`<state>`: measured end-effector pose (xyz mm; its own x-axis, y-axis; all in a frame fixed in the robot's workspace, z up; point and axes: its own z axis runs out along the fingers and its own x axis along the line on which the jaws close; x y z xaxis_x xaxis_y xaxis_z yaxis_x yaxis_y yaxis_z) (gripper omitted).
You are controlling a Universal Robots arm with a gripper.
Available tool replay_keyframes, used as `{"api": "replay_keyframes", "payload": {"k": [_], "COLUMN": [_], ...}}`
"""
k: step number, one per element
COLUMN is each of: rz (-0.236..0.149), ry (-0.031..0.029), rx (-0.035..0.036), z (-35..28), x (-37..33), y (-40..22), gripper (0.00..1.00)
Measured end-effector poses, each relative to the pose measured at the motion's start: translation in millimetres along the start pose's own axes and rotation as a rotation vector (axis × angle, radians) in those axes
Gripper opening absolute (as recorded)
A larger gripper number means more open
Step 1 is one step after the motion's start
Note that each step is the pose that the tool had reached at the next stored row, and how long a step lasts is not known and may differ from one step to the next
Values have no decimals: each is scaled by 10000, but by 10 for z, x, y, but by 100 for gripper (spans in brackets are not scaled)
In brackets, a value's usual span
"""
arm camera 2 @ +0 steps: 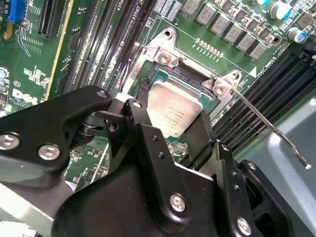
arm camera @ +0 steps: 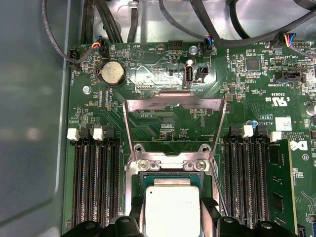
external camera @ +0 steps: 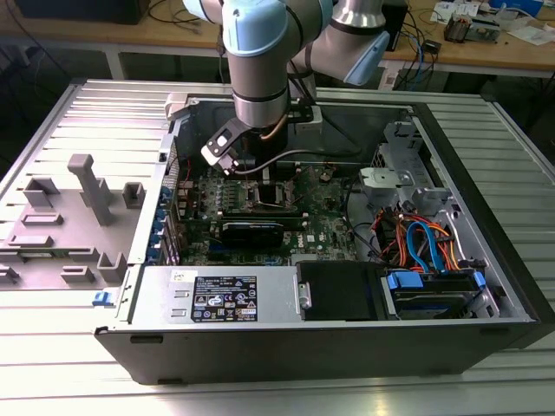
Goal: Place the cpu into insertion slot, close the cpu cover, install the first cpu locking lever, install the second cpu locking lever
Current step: 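Place the cpu into insertion slot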
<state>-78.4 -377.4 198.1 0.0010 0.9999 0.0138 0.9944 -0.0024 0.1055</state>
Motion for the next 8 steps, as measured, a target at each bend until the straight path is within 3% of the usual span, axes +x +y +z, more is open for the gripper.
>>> {"api": "replay_keyframes", "payload": {"k": [6,7,8], "rz": [0,1,2], "ry": [3,3,-1], "rx": [-2,-3,0], "z": [1,2,0], "x": [0,1,0], "y": [1,1,0], "gripper": [55,62,62]}}
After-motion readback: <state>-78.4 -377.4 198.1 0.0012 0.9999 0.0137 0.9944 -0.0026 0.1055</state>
